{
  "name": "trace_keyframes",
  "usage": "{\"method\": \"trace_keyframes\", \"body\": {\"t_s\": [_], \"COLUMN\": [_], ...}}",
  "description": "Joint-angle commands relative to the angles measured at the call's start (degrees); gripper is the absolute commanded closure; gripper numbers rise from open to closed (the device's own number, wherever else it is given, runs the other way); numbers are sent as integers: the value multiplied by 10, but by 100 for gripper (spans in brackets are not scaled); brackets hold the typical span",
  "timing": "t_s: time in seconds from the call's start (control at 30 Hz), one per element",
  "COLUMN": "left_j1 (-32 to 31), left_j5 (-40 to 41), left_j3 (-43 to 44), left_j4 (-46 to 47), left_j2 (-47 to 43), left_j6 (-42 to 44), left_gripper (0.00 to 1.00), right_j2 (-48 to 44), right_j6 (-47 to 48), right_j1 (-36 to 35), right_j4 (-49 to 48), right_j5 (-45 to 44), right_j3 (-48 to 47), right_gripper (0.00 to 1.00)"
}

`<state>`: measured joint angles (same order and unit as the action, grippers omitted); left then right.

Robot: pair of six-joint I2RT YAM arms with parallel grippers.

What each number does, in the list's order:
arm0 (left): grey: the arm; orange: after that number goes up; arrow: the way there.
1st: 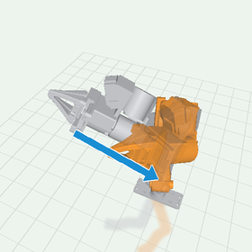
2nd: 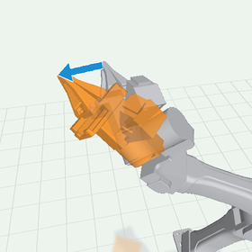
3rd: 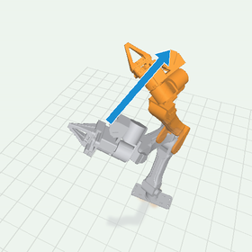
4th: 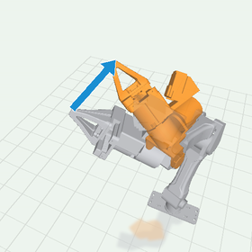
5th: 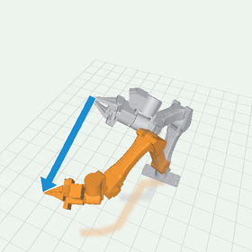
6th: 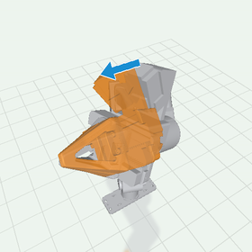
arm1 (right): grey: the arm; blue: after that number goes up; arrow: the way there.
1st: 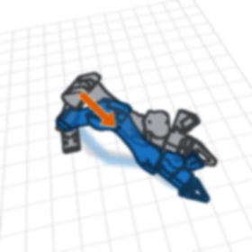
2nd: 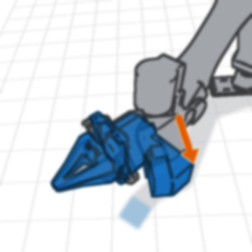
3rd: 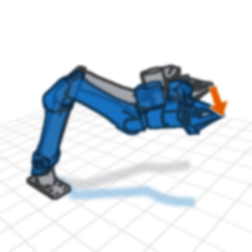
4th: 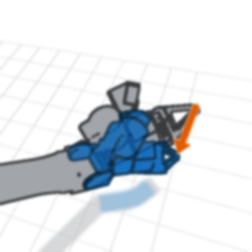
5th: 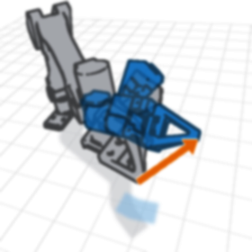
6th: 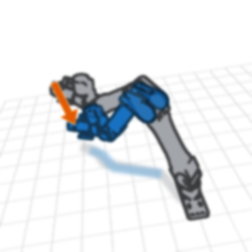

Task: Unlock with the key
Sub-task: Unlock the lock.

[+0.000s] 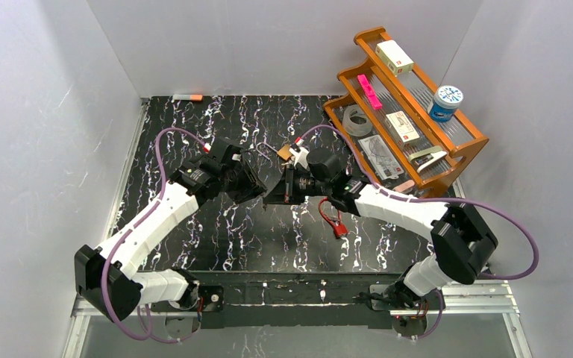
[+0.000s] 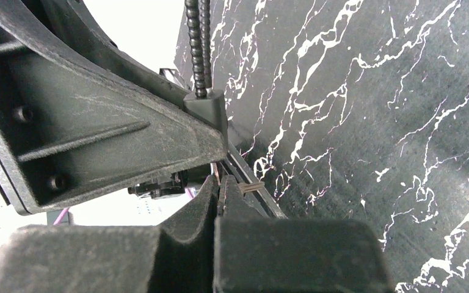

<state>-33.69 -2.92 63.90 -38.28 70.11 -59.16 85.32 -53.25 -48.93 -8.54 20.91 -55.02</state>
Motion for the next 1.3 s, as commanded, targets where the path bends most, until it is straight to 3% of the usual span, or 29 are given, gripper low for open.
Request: {"method": "trace_keyframes", "body": {"t_s": [0.0,0.1,0.67,0.87,1.1,1.27], "left_j1": [-11,-11,-51,-54,-52,-53], "left_j5": [-56,-51,-103,-78,-12,-22], "left_j3": [-14,-24,0,1,0,4], "left_j4": [-64,-59,-30,-30,-10,4], "left_j2": [-4,-2,24,19,28,34], "left_j6": [10,23,-42,-47,-37,-45], "left_gripper": [100,100,100,100,100,100], "right_j2": [19,11,11,-2,-107,-147], "right_j6": [23,8,17,26,56,62], "right_j1": [17,18,17,17,17,17], "right_j4": [-43,-95,-101,-111,-207,-275], "right_j5": [-96,-72,-118,-129,-66,-39], "right_j3": [-42,-26,-1,10,142,208], "right_gripper": [99,99,99,99,42,27]}}
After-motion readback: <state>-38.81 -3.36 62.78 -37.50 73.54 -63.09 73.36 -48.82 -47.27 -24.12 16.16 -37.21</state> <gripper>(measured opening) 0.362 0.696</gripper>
